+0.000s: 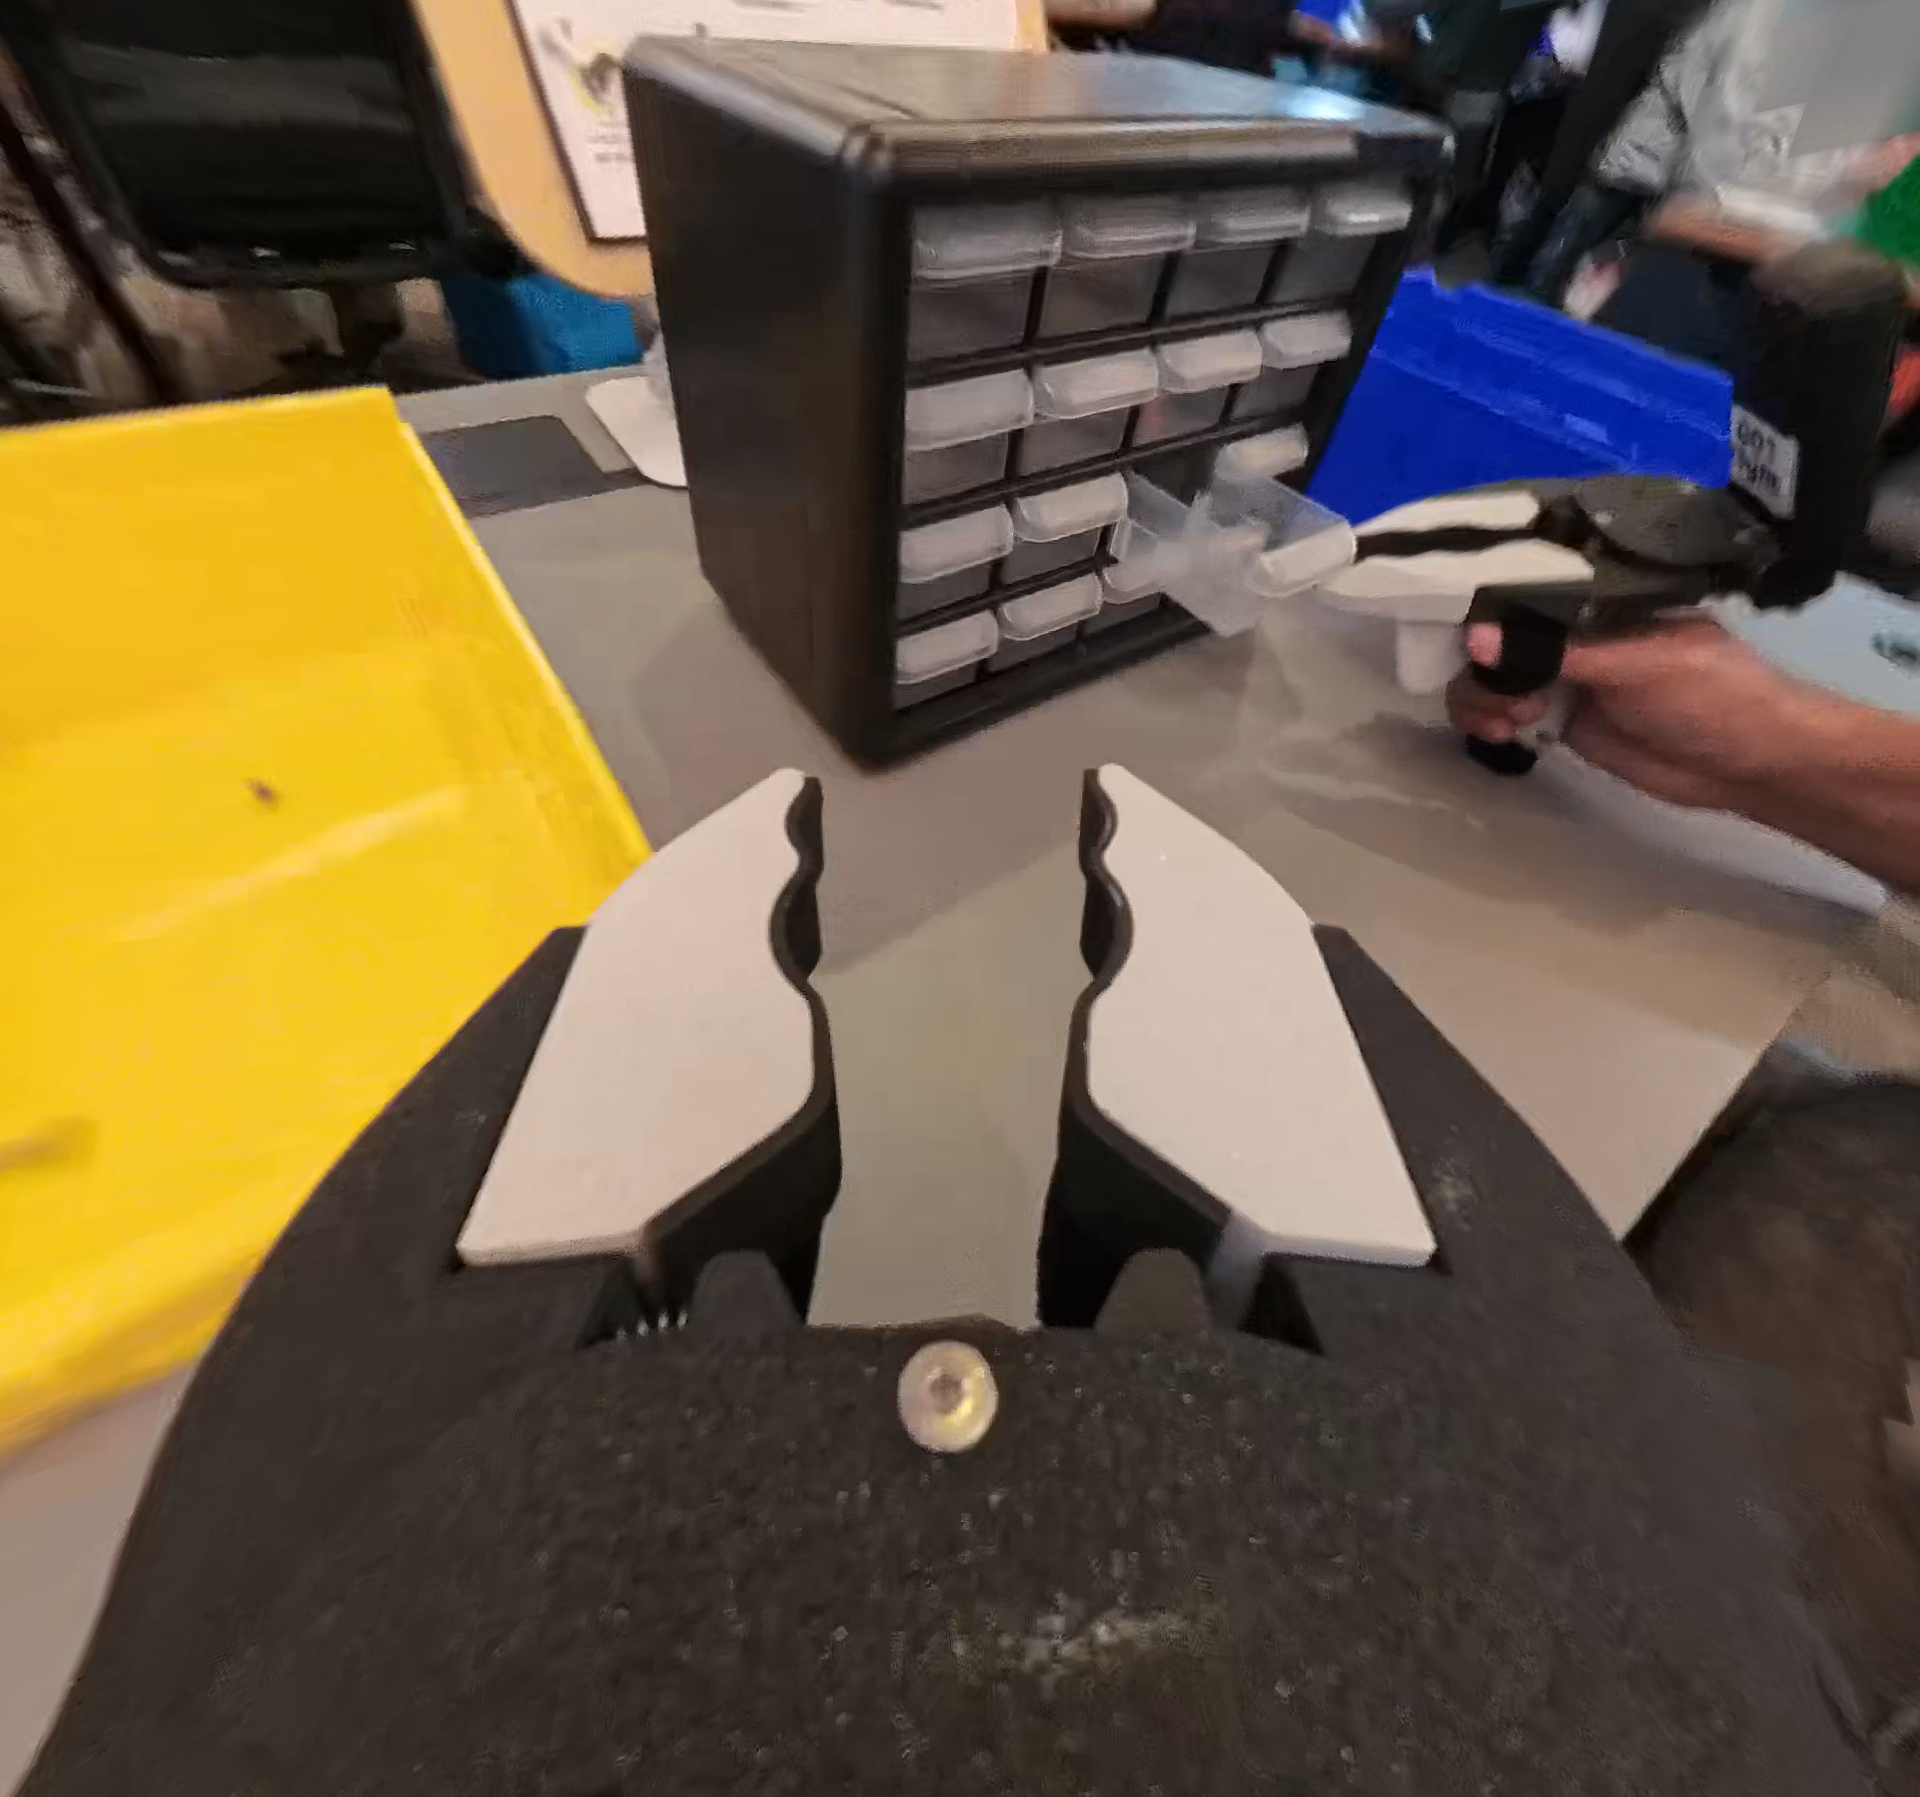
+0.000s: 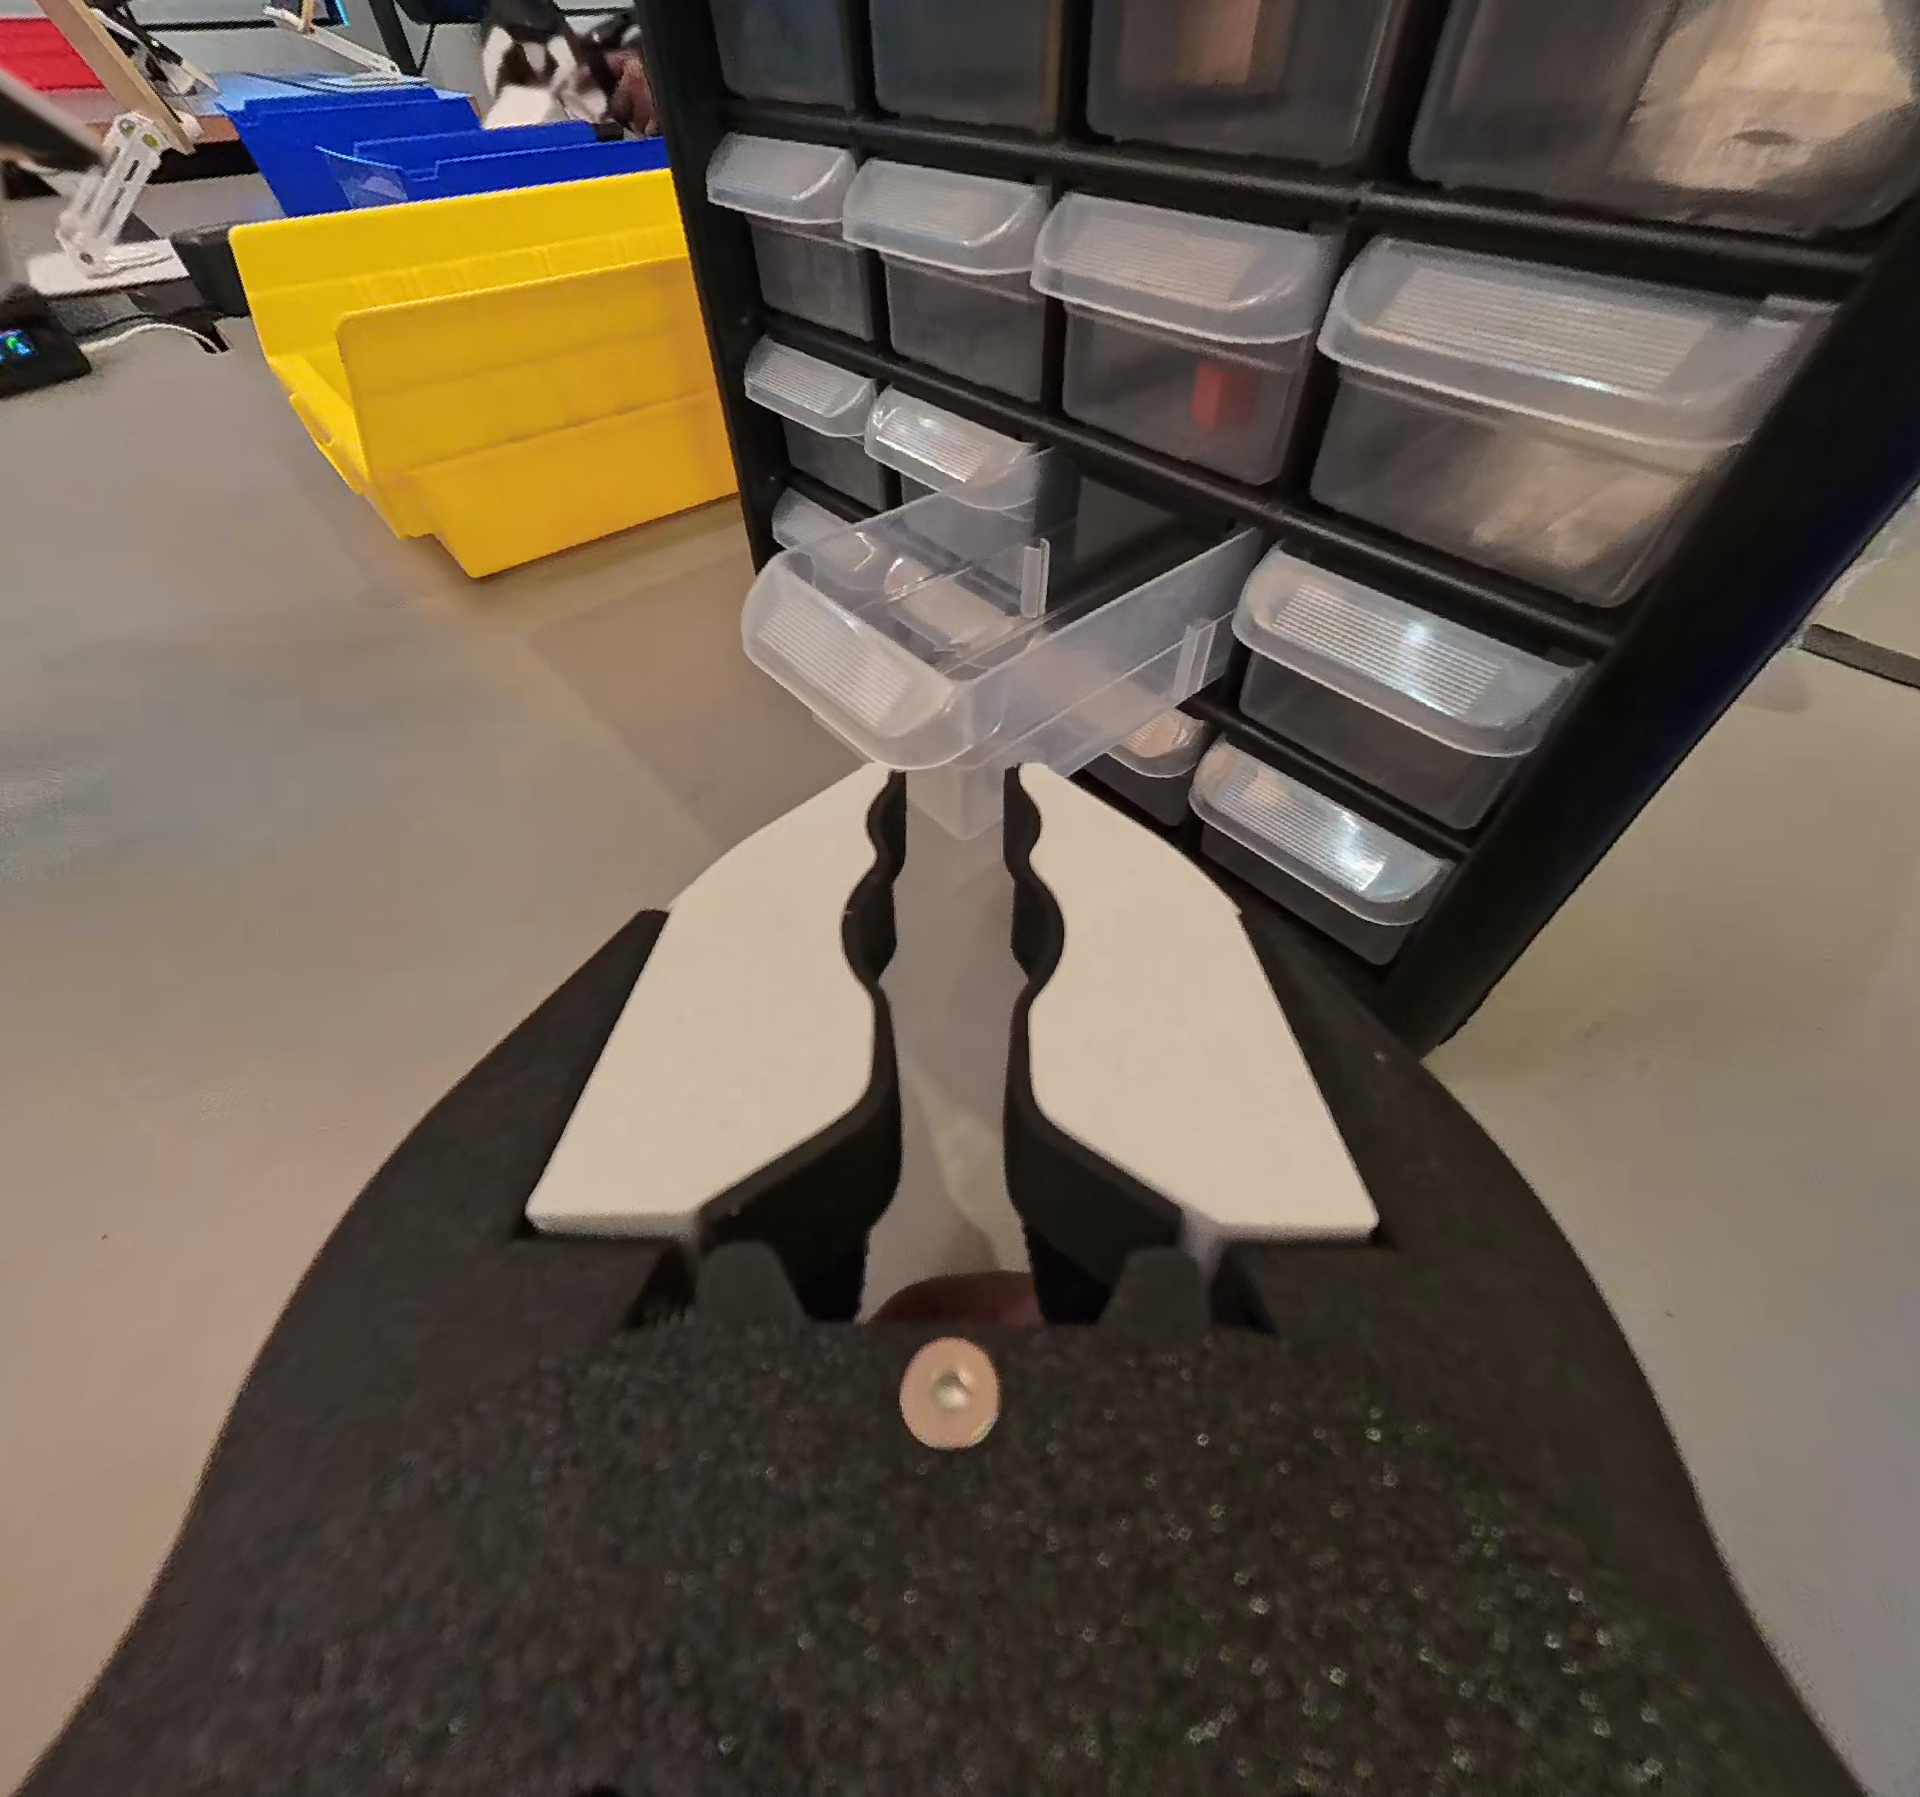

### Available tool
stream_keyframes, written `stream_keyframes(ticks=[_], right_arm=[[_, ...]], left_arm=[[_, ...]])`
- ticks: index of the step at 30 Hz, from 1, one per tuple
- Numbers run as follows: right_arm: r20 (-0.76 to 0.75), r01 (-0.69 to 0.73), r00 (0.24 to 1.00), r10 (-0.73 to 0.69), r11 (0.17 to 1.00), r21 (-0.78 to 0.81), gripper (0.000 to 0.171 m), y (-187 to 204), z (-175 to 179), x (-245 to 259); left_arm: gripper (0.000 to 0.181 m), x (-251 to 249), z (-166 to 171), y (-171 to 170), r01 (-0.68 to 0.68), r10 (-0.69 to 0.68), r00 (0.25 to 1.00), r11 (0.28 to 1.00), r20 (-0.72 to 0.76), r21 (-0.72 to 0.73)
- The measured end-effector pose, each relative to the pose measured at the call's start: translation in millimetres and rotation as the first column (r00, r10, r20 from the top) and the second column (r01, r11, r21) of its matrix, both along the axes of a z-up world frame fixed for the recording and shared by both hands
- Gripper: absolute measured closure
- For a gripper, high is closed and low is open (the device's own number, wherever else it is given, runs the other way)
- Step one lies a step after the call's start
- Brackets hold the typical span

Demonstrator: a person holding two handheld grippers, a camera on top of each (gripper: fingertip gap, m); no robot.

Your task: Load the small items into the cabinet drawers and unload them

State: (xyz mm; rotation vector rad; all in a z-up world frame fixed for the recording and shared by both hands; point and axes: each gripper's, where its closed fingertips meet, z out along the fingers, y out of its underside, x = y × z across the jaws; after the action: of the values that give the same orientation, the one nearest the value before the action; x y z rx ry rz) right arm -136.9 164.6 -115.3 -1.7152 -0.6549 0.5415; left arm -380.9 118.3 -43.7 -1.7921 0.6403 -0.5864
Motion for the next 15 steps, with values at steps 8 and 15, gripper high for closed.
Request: stream_keyframes(ticks=[8, 15], right_arm=[[-0.008, -0.006, 1.0, 0.006, 1.0, -0.004, 0.154, 0.5, 0.8, -1.7], [-0.004, -0.004, 1.0, 0.004, 1.0, 0.0, 0.152, 0.6, 0.9, -4.3]], left_arm=[[0.136, -70.2, -27.0, 126.1, 0.247, -0.261, 0.799, 0.964, -0.542, -0.1], [0.144, -112.4, -101.7, 214.3, 0.188, -0.372, 0.481, 0.928, -0.794, -0.321]])
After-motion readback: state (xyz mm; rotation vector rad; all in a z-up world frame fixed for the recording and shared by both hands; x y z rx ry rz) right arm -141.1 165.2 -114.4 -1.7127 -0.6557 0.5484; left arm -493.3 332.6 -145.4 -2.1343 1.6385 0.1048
